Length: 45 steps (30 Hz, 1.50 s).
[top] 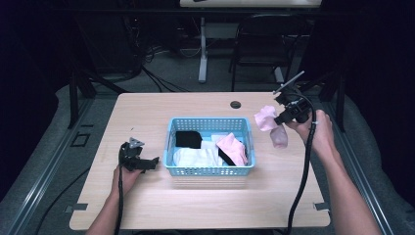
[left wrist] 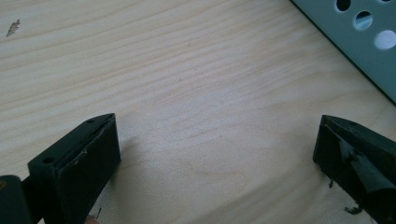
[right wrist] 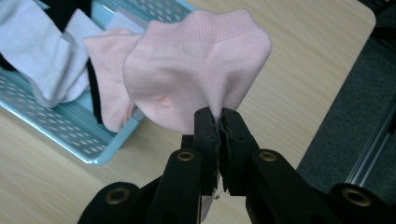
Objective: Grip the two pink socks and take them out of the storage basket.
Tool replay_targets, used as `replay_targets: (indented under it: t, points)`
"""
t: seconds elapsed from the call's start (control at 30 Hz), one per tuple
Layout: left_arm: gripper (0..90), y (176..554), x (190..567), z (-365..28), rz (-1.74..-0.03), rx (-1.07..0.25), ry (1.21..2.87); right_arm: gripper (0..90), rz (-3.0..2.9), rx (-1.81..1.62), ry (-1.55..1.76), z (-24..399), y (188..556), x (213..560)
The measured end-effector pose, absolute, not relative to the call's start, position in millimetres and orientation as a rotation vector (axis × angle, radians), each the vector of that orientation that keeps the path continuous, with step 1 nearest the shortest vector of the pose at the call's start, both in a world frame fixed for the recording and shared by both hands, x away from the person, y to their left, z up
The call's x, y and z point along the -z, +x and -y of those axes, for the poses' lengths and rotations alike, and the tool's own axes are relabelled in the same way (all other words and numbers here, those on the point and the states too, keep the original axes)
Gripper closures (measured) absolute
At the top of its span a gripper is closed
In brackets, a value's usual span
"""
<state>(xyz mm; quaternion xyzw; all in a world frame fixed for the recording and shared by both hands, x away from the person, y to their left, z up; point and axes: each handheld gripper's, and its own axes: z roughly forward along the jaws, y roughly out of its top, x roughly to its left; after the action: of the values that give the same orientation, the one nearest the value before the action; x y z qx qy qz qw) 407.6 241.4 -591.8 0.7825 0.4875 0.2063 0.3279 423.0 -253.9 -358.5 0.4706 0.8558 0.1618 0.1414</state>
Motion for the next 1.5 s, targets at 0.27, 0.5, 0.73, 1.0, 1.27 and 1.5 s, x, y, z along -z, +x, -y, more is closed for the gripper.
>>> replay_targets:
  t: [0.27,0.5,0.73,1.0,1.27,1.5]
  points:
    - [0.6,407,592,-241,-1.279,-0.540,2.048,86.2,-2.439,-0.455,1.454,285,422,384]
    - [0.6,407,592,-241,-1.280,-0.542,2.046,86.2,-2.419,-0.449,1.516,302,418,410]
    - [0.6,407,592,-241,-1.284,-0.541,2.047,86.3,-2.437,-0.436,1.570,310,416,441]
    - [0.5,407,592,-241,-1.279,-0.543,2.048,86.2,-2.449,-0.437,1.652,322,424,474]
    - [0.5,408,592,-241,-1.273,-0.534,2.055,86.1,-2.482,-0.359,1.693,321,430,511]
    - [0.5,408,592,-241,-1.270,-0.534,2.055,82.0,-2.518,-0.270,1.682,313,432,533]
